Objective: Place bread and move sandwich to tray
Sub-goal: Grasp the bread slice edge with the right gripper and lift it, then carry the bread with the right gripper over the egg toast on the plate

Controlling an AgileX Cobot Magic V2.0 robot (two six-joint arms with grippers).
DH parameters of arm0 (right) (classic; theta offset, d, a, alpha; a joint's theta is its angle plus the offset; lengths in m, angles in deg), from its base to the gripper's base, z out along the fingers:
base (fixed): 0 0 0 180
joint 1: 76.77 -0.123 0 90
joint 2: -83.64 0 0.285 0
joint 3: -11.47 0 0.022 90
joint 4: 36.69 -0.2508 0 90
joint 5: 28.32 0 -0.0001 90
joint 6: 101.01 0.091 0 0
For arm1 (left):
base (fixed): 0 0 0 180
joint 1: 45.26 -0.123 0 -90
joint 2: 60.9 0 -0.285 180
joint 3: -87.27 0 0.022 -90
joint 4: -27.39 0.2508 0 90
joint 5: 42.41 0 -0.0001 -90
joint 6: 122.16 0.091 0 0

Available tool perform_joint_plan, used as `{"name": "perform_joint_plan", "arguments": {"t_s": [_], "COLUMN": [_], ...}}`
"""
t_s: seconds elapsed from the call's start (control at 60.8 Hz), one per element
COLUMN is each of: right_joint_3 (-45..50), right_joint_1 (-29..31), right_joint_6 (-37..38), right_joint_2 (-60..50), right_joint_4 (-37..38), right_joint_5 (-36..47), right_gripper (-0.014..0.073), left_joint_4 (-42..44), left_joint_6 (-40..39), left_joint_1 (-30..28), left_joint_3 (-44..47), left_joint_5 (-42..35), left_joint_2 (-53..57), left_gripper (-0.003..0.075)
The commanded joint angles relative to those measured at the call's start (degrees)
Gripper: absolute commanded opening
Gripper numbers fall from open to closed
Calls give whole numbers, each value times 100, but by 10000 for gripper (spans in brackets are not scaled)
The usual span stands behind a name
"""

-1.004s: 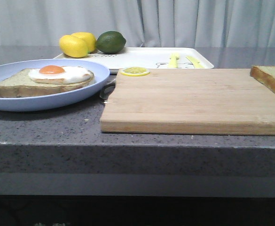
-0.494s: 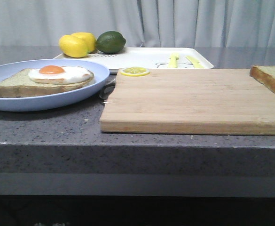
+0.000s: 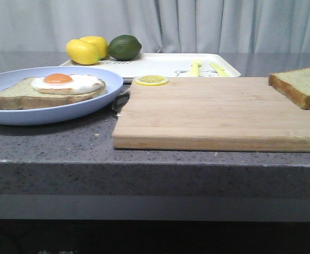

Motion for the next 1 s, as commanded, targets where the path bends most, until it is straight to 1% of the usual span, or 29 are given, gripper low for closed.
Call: {"name": "perform_joint_plan", "arguments": {"t_s": [0.0,0.049,0.132,0.23,0.346,0.428,0.461,0.593,0.658,0.724,0.807,0.856,0.988], "right_joint_3": [-170,-170,-170,-164,-164,-164,-164,-169,-223,-422,-733,-980,-1395], "right_joint_1": [48,48,-137,-617,-1661,-2589,-3070,-4481,-5088,-5552,-5893,-6039,-6126], "right_joint_6": [-80,-80,-80,-86,-86,-86,-86,-92,-177,-507,-859,-928,-927], "right_joint_2": [-525,-670,-861,-951,-951,-938,-917,-693,-462,-144,254,553,1093], "right_joint_4": [-663,-910,-1433,-1944,-2269,-2619,-2896,-3966,-4310,-4519,-4762,-4911,-5036], "right_joint_5": [-237,-326,-500,-527,-140,465,836,1924,2302,2530,2587,2587,2564], "right_gripper": [-59,-59,-59,-59,-59,-59,-59,-59,-59,-59,-59,-59,-59], "left_joint_4": [-14,-14,-14,-14,-14,-14,-14,-14,-14,-14,-14,-14,-14], "left_joint_6": [-64,-64,-64,-64,-64,-64,-64,-64,-64,-64,-64,-64,-64], "left_joint_1": [-20,-20,-20,-20,-20,-20,-20,-20,-20,-20,-20,-20,-20], "left_joint_3": [-199,-199,-199,-199,-199,-199,-199,-199,-199,-199,-199,-199,-199], "left_joint_5": [-490,-490,-490,-490,-490,-490,-490,-495,-495,-495,-495,-495,-495], "left_joint_2": [-27,-27,-27,-27,-27,-27,-27,-27,-27,-27,-27,-27,-27], "left_gripper": [510,510,510,510,510,510,510,510,510,510,510,510,510]}}
